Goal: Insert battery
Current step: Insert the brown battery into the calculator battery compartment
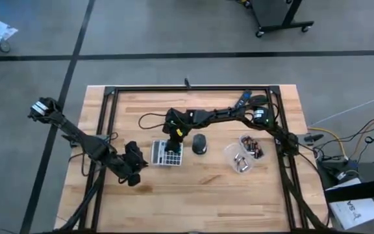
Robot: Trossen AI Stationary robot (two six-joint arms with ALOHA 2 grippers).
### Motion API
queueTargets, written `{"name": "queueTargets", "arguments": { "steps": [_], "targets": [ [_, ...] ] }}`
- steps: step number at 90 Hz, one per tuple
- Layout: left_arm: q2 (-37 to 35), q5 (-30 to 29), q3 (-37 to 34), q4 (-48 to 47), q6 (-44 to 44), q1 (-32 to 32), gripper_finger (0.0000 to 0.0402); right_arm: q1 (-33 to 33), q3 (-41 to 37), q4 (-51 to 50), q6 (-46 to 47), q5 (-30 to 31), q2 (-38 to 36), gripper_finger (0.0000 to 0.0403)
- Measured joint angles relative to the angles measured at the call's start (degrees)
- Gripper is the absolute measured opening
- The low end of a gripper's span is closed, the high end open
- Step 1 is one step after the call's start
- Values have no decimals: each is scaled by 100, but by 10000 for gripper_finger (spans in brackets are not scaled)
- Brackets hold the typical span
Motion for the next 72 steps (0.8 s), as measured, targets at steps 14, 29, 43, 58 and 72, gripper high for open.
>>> {"name": "queueTargets", "arguments": {
  "steps": [14,29,43,58,72],
  "targets": [
    [25,0,0,36,-4,-2,27,13,-2,10,-370,187,0,191],
    [36,1,0,28,-4,0,27,46,-2,23,-782,429,0,212],
    [38,17,0,27,-76,-1,27,89,-2,24,-942,683,0,227],
    [38,26,0,36,-89,-1,27,114,-2,30,-993,718,0,236],
    [38,26,0,40,-91,-1,27,115,-2,32,-1054,720,0,230]
  ]
}}
